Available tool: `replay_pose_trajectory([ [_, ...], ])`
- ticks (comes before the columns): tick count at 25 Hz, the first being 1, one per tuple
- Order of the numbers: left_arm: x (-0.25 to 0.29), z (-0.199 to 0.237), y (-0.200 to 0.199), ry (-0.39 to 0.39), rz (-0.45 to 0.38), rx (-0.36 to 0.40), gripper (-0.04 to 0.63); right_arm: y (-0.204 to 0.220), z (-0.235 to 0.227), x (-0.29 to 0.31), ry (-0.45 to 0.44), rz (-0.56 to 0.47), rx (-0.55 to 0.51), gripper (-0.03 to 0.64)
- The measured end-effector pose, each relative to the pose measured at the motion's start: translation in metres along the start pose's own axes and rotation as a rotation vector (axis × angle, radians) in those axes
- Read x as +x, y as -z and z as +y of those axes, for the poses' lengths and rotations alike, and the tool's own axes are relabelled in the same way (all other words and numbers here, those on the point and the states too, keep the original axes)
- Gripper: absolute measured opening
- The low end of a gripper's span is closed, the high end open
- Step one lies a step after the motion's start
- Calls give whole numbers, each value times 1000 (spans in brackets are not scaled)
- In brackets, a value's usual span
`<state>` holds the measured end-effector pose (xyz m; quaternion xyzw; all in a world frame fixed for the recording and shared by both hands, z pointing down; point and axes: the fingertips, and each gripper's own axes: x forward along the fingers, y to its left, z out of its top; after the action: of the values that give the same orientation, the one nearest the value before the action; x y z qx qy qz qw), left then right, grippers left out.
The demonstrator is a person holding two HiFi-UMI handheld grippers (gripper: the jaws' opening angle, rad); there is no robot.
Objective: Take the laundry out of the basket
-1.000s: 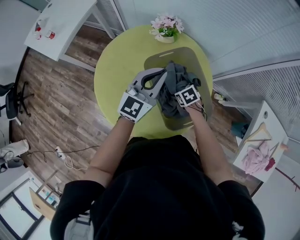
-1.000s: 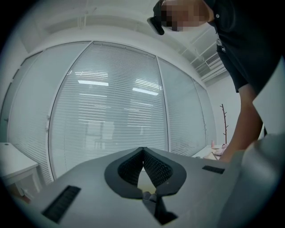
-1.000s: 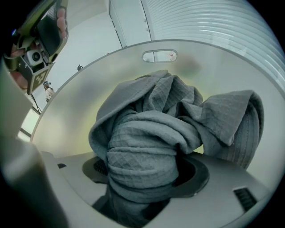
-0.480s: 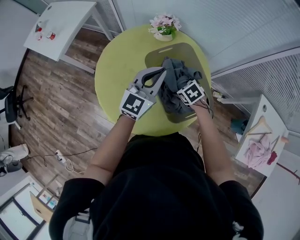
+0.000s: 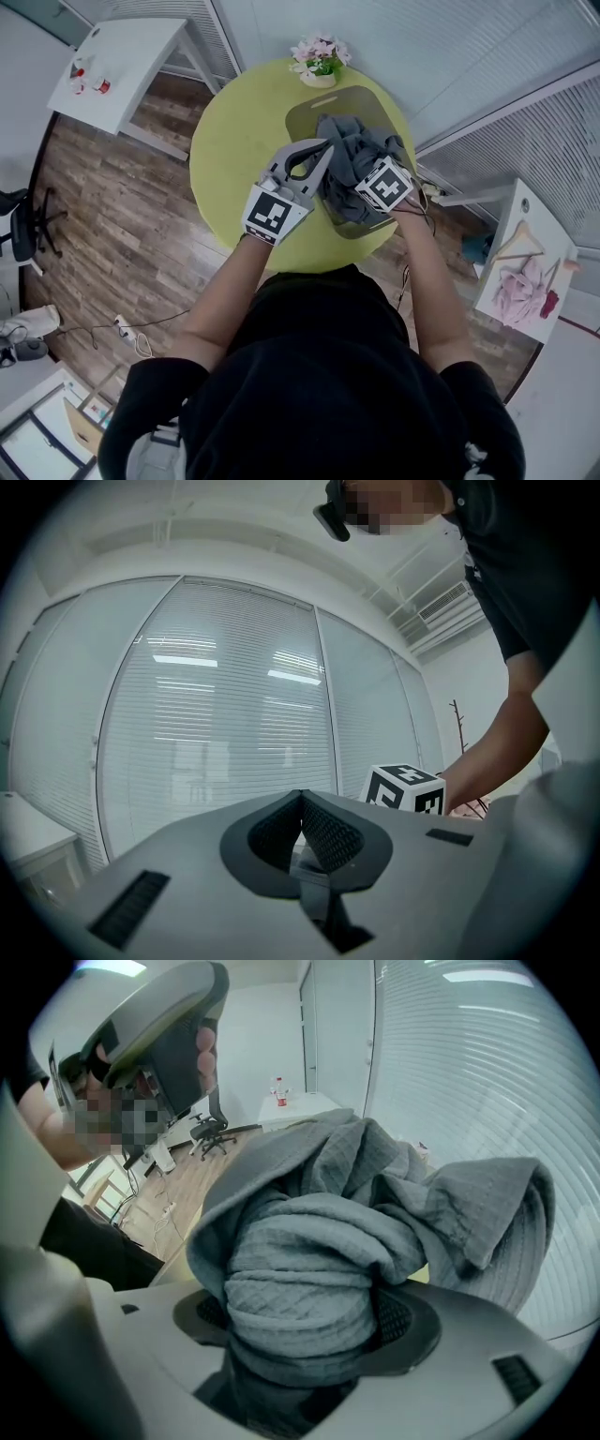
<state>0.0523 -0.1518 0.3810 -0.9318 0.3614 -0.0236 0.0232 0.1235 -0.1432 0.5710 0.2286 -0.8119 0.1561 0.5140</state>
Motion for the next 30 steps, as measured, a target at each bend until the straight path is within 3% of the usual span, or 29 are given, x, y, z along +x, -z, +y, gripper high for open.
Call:
replay_pose_trajectory([
  [7,-1,-16,-8,-16,-7,13,9,-7,8,-23,-1,-14,-87,366],
  [17,6,-27,-24,-117,-9,17,9,-8,17,-46,-83,11,-212,365],
  [30,-3,-30,-55,-225,-10,73,9,-22,31,-70,-107,43,-386,367],
])
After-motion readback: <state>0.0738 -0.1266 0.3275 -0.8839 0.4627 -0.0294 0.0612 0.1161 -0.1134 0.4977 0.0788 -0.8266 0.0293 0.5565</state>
